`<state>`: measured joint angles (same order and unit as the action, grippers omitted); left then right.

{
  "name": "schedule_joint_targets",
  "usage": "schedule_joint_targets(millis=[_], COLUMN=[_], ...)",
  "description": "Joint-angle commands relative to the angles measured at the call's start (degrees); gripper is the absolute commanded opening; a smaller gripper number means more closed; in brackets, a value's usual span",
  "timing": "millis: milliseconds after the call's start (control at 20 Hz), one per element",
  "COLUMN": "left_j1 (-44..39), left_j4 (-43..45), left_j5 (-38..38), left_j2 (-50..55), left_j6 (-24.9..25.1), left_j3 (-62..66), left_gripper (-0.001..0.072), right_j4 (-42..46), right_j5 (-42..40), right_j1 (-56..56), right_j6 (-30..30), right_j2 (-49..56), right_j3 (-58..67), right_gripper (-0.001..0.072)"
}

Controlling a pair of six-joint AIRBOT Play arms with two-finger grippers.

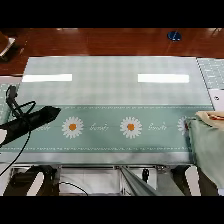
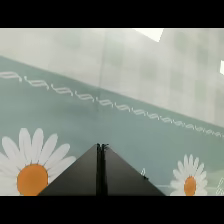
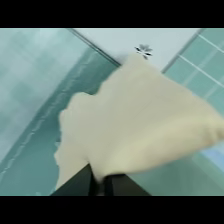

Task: Fold the shirts.

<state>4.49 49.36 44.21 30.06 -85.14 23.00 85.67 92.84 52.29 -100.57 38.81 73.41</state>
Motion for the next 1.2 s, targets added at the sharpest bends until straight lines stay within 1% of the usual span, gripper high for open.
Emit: schedule_joint_targets(millis=[0, 100, 150, 300, 350, 450, 500, 550, 600, 800, 900, 950, 1000, 1050, 1100, 1150], left_j1=[0.0, 0.0, 0.0, 0.0, 0.0, 0.0, 0.0, 0.0, 0.0, 0.0, 0.0, 0.0, 0.0, 0.0, 0.0, -0.1], left_j4=[0.0, 0.0, 0.0, 0.0, 0.0, 0.0, 0.0, 0.0, 0.0, -2.6, -3.9, -4.0, -4.0, -4.0, -4.0, -4.0], left_j5=[-3.6, -3.7, -3.7, -4.5, -5.2, -6.9, -7.4, -7.8, -8.0, -9.6, -11.0, -11.2, -11.1, -10.6, -9.7, -8.0], left_j2=[0.0, 0.0, 0.0, 0.0, 0.0, 0.0, 0.0, 0.1, 0.2, 0.8, 1.0, 1.4, 2.0, 3.2, 4.7, 6.9], left_j6=[0.0, 0.0, 0.0, 0.0, 0.0, 0.0, 0.0, 0.0, 0.0, 0.0, 0.1, 0.6, 1.3, 2.3, 2.6, 2.6], left_j3=[0.0, 0.0, 0.0, 0.0, 0.0, 0.0, 0.0, 0.0, 0.0, 0.1, 1.4, 3.2, 5.6, 9.1, 13.0, 17.8], left_gripper=[0.0023, 0.0023, 0.0023, 0.0023, 0.0023, 0.0023, 0.0023, 0.0023, 0.0023, 0.0023, 0.0023, 0.0023, 0.0023, 0.0023, 0.0023, 0.0023], right_j4=[14.1, 20.3, 20.6, 15.7, 16.1, 21.8, 23.8, 23.7, 23.2, 22.4, 17.7, 12.7, 5.5, -3.2, -14.9, -28.7], right_j5=[5.3, 6.8, 6.9, 6.9, 7.3, 9.2, 9.5, 9.0, 7.9, 1.6, -2.2, -4.6, -7.6, -10.7, -14.4, -18.6], right_j1=[5.4, 5.5, 5.5, 2.9, 1.1, -1.9, -2.9, -3.2, -3.2, -3.2, -3.2, -3.2, -3.2, -3.2, -3.3, -3.6], right_j6=[-1.9, -2.3, -2.3, -1.1, -0.5, -0.8, -1.6, -1.3, -0.5, -0.3, -0.1, 0.8, 2.4, 4.3, 7.7, 11.1], right_j2=[-6.5, -9.2, -10.4, -13.1, -13.8, -14.4, -14.4, -14.4, -14.4, -12.6, -8.7, -6.0, -3.3, -0.7, 1.7, 4.2], right_j3=[-5.1, -8.8, -10.7, -17.0, -18.5, -20.9, -21.7, -22.4, -22.7, -21.9, -17.9, -14.5, -10.5, -6.7, -3.6, -1.3], right_gripper=[0.0023, 0.0023, 0.0022, 0.0022, 0.0023, 0.0035, 0.0167, 0.0364, 0.0415, 0.0414, 0.0408, 0.0377, 0.0245, 0.0086, 0.0023, 0.0022])
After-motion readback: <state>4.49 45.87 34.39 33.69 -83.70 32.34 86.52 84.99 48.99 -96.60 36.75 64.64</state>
